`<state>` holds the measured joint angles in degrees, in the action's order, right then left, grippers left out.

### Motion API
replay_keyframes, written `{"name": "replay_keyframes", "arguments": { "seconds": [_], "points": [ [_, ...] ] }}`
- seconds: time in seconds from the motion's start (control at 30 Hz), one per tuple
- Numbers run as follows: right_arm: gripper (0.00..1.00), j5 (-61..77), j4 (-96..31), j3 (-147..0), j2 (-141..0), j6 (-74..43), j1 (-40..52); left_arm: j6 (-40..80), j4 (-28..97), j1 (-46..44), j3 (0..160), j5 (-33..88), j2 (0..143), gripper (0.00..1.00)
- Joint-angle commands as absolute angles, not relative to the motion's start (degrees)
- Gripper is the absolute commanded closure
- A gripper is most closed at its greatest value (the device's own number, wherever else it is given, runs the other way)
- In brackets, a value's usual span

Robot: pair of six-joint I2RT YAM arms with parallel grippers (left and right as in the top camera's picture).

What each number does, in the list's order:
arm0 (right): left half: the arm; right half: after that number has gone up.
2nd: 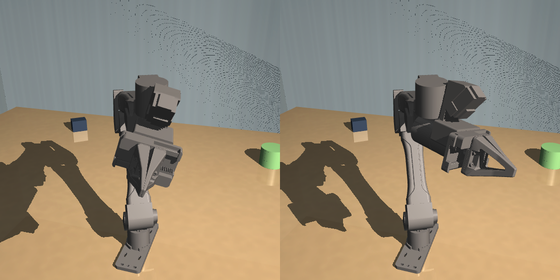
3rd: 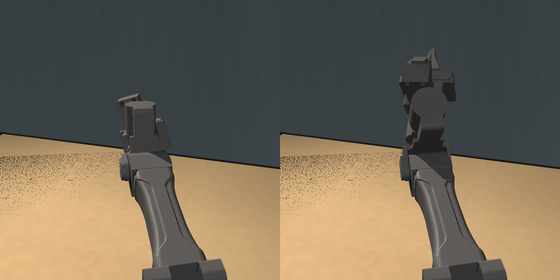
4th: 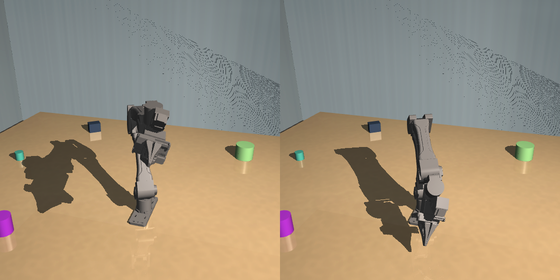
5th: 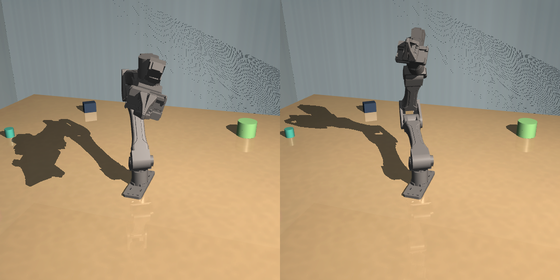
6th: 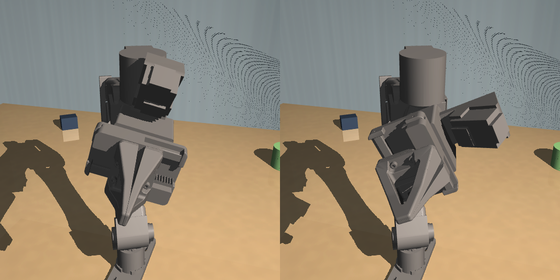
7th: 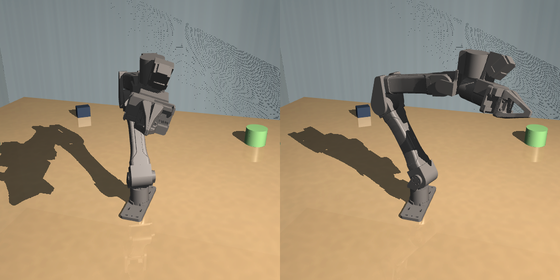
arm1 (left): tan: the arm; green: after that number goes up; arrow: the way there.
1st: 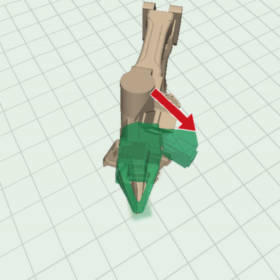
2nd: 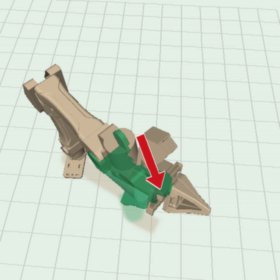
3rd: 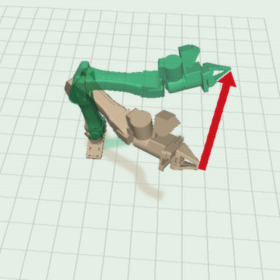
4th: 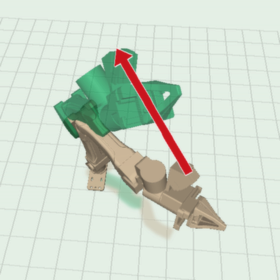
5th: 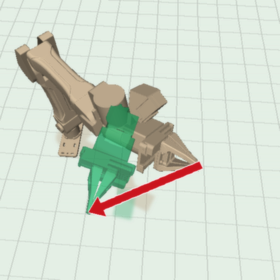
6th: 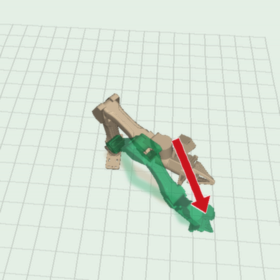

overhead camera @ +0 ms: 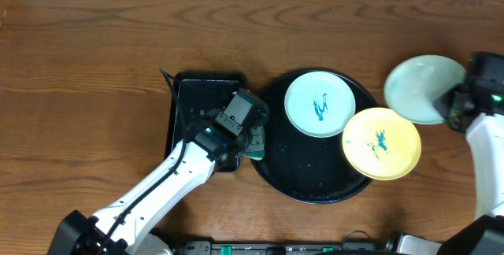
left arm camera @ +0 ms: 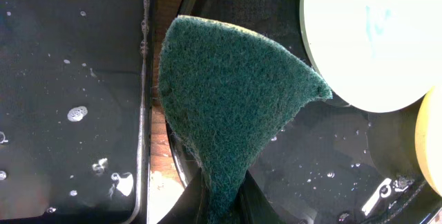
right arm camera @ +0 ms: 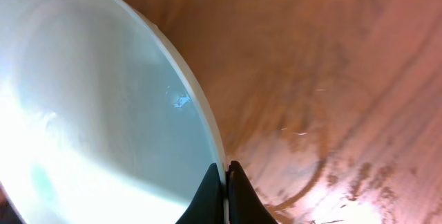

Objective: Clean dirty plates on tray and stack at the side
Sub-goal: 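Carry the pale green plate right off the tray with the right gripper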

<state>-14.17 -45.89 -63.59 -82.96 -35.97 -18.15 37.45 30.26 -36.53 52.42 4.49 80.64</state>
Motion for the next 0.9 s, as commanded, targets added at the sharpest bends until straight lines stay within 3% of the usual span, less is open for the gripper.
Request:
{"name": "replay_keyframes", "arguments": {
  "seconds": [0.0,0.3,0.67,0.7,0.83,0.87],
  "points": [
    [0.99,-11.7,-46.3,-64.2,-82.4,-36.0,-24.5,37.1,30.4,-36.3,51.8,3.8,80.9,0.89],
    [0.99,-11.4,-42.9,-59.3,-85.3,-35.7,-32.2,37.1,30.4,-36.3,51.8,3.8,80.9,0.88],
    [0.99,-9.5,-41.1,-59.0,-87.9,-35.7,-33.0,37.1,30.4,-36.3,51.8,3.8,80.9,0.89],
    [0.95,-9.1,-40.9,-59.0,-88.1,-35.7,-32.9,37.1,30.4,-36.3,51.8,3.8,80.9,0.89],
    [0.5,-2.7,-40.2,-59.0,-88.2,-35.3,-32.9,37.1,30.4,-36.3,51.8,3.8,80.9,0.88],
    [0.46,0.0,-40.2,-59.0,-88.2,-33.9,-32.9,37.1,30.4,-36.3,51.8,3.8,80.9,0.89]
  ]
}}
